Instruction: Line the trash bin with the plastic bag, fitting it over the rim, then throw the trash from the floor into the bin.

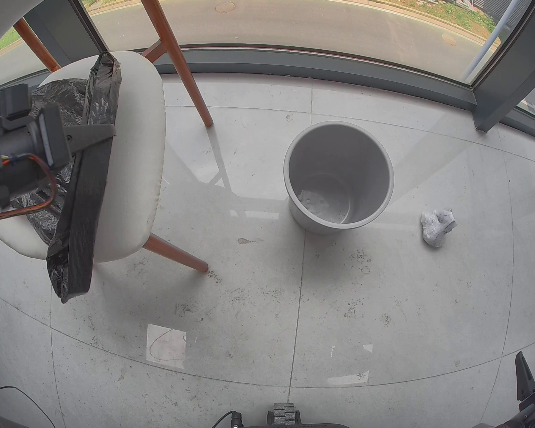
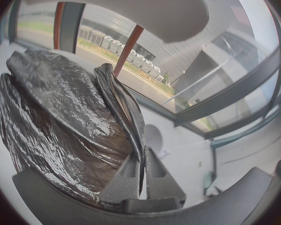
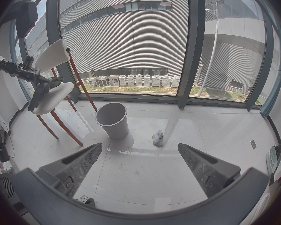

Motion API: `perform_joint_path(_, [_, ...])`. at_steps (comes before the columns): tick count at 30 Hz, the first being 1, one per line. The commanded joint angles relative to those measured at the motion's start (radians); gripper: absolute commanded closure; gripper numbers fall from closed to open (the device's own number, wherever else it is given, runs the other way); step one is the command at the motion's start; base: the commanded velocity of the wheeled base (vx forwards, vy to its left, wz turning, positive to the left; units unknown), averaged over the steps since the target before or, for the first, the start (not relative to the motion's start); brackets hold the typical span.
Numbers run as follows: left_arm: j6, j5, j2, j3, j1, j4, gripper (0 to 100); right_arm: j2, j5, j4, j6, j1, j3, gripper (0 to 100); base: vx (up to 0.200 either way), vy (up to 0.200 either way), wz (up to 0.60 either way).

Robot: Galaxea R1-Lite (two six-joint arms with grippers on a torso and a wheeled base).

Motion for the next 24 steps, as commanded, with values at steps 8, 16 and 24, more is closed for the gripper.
perform_joint_path(8, [-0.278,-0.304,-0.116,0.085,0.004,-0.277,100,-0.005,0.001,0.000,0.000,0.000,0.016,0,0.000,0.000,0.00])
perform_joint_path(16, [-0.285,-0.386,-0.058,0.088,0.002,-0.293,100,-0.005,0.001,0.000,0.000,0.000,0.015,0,0.000,0.000,0.00])
perform_joint_path(24, [-0.287,-0.390,-0.009,0.071,0.000,-0.394,100,-0.005,0.001,0.000,0.000,0.000,0.015,0,0.000,0.000,0.00])
